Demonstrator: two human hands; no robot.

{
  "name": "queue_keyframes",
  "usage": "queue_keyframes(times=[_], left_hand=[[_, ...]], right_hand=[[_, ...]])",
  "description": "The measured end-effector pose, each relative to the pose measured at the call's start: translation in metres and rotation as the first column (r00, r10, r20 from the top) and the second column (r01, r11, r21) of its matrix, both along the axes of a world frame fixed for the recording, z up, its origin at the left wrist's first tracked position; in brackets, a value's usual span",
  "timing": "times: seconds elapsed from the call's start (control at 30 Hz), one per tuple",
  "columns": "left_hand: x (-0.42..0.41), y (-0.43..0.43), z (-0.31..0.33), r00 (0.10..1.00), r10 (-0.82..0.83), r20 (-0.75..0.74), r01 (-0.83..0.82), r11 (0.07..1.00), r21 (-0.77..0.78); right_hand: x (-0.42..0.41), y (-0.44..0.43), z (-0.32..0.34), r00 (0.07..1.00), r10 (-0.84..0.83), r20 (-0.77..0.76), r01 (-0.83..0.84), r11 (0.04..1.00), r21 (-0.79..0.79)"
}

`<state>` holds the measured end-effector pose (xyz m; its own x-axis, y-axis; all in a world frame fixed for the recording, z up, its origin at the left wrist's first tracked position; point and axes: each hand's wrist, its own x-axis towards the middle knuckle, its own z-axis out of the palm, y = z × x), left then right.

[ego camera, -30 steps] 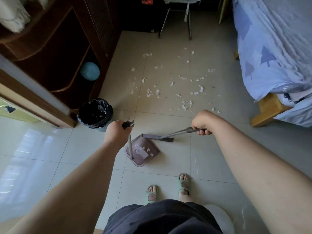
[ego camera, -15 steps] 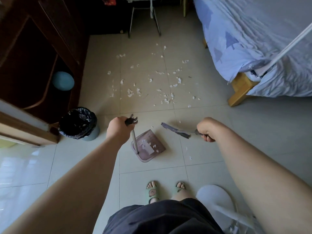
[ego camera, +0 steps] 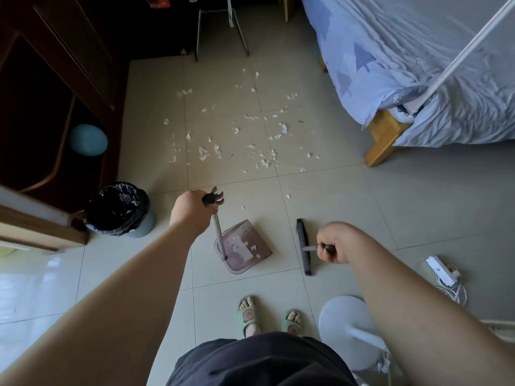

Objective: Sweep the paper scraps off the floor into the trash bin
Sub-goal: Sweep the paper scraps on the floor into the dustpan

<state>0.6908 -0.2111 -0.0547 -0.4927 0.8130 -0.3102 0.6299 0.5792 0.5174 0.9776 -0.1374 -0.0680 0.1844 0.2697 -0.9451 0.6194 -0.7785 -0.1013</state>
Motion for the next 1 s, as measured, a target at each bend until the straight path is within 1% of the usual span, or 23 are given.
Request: queue_keyframes(times=[0.07, 0.17, 0.23, 0.33, 0.43, 0.47, 0.57, 0.67, 0.87, 1.0], left_hand=[[0.000, -0.002, 0.000, 1.000, 0.010, -0.009, -0.010, 1.000, -0.002], [-0.002, -0.005, 0.000, 1.000, 0.012, -0.025, -0.013, 1.000, -0.003], [-0.004, -0.006, 0.001, 0.999, 0.006, -0.035, -0.006, 1.000, -0.010], [-0.006, -0.005, 0.002, 0.999, 0.006, -0.043, -0.006, 1.000, -0.008], [-0.002, 0.000, 0.004, 0.999, -0.009, -0.044, 0.008, 1.000, -0.014], [0.000, 0.003, 0.004, 0.999, -0.016, -0.043, 0.015, 1.000, -0.017], [0.007, 0.011, 0.005, 0.999, -0.022, -0.043, 0.022, 1.000, -0.018], [0.013, 0.016, 0.006, 0.999, -0.032, -0.034, 0.032, 0.999, -0.010], [0.016, 0.018, 0.007, 0.999, -0.030, -0.022, 0.030, 1.000, 0.003], [0.016, 0.016, 0.003, 1.000, -0.028, -0.003, 0.028, 1.000, 0.012]], right_hand=[[-0.013, 0.000, 0.003, 0.993, -0.049, -0.104, 0.042, 0.997, -0.068], [-0.029, 0.004, 0.009, 0.975, -0.116, -0.190, 0.094, 0.988, -0.120], [-0.034, 0.007, 0.014, 0.962, -0.156, -0.222, 0.139, 0.986, -0.090], [-0.028, 0.015, 0.020, 0.954, -0.170, -0.246, 0.182, 0.983, 0.029], [-0.006, 0.030, 0.019, 0.936, -0.237, -0.261, 0.262, 0.963, 0.065], [0.002, 0.035, 0.018, 0.937, -0.242, -0.253, 0.268, 0.960, 0.074], [0.023, 0.043, 0.018, 0.963, -0.186, -0.194, 0.209, 0.972, 0.109], [0.038, 0.049, 0.014, 0.983, -0.142, -0.117, 0.162, 0.970, 0.183], [0.059, 0.046, -0.003, 0.989, -0.144, 0.044, 0.128, 0.958, 0.255], [0.054, 0.032, -0.019, 0.984, -0.171, 0.054, 0.153, 0.957, 0.246]])
